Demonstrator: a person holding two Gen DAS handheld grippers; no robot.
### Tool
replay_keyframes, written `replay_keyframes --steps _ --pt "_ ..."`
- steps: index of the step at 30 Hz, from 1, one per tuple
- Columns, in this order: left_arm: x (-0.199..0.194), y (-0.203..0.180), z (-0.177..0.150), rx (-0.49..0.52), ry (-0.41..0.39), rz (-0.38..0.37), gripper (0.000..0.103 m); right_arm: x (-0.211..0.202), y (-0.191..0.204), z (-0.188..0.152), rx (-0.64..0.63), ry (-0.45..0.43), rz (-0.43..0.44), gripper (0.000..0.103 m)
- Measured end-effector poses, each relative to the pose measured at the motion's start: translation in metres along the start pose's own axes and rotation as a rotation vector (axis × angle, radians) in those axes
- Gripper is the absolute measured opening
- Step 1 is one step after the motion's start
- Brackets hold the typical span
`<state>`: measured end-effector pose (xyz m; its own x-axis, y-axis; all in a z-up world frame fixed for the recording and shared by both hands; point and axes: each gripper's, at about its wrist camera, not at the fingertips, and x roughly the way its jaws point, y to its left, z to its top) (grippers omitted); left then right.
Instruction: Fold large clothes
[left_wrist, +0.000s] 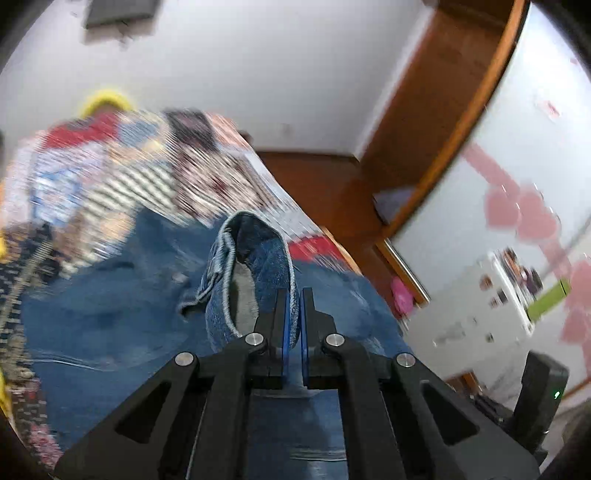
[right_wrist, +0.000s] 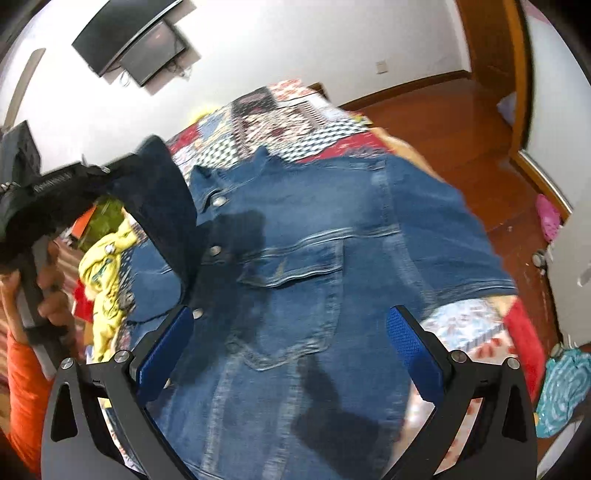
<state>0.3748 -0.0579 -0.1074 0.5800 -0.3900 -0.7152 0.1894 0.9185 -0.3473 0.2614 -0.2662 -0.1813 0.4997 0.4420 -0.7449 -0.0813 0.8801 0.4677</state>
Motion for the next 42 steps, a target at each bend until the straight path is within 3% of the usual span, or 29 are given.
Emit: replay_keyframes --steps 4,6,9,11,13,15,20,25,28,31,34,36,39,42 --pt "0.037 -0.024 -0.017 0.034 0.132 -0.097 0.003 -0.004 -0.017 0.000 0.035 0.003 -0.030 0.103" --pt "0.042 -0.040 -0.029 0.124 0.181 -0.073 0.003 -0.002 -0.022 0.000 0.043 0.012 -0.038 0.103" --pt "0.032 -0.049 -0.041 0.209 0.181 -0.027 0.010 0.005 -0.029 0.003 0.065 0.038 -0.020 0.103" --pt "0.012 -0.038 -0.046 0.224 0.150 0.006 0.027 0.012 -0.027 0.008 0.059 0.051 -0.026 0.103" --pt "-0.005 -0.017 -0.049 0.221 0.098 0.084 0.070 0.019 -0.025 0.012 0.039 0.059 -0.036 0.103" --pt "-0.020 0.014 -0.053 0.213 0.044 0.181 0.077 0.031 -0.015 0.018 0.009 0.079 -0.031 0.103" --pt "-0.047 0.112 -0.079 0.125 0.086 0.416 0.077 0.057 0.015 0.028 -0.096 0.111 -0.034 0.103" --pt "-0.077 0.208 -0.121 -0.040 0.131 0.574 0.078 0.079 0.044 0.040 -0.166 0.093 -0.060 0.103" --pt "-0.081 0.250 -0.152 -0.134 0.182 0.594 0.078 0.094 0.054 0.042 -0.186 0.111 -0.048 0.103" --pt "-0.071 0.267 -0.171 -0.175 0.188 0.581 0.078 0.115 0.057 0.043 -0.218 0.137 -0.127 0.103" --pt "-0.058 0.278 -0.174 -0.222 0.165 0.521 0.078 0.143 0.054 0.041 -0.224 0.228 -0.190 0.103" --pt "-0.048 0.270 -0.175 -0.224 0.182 0.511 0.078 0.159 0.047 0.039 -0.225 0.289 -0.227 0.103" --pt "-0.040 0.263 -0.182 -0.179 0.197 0.497 0.078 0.162 0.043 0.036 -0.246 0.272 -0.257 0.103" --pt "-0.042 0.261 -0.189 -0.159 0.171 0.534 0.086 0.160 0.043 0.031 -0.276 0.258 -0.275 0.103"
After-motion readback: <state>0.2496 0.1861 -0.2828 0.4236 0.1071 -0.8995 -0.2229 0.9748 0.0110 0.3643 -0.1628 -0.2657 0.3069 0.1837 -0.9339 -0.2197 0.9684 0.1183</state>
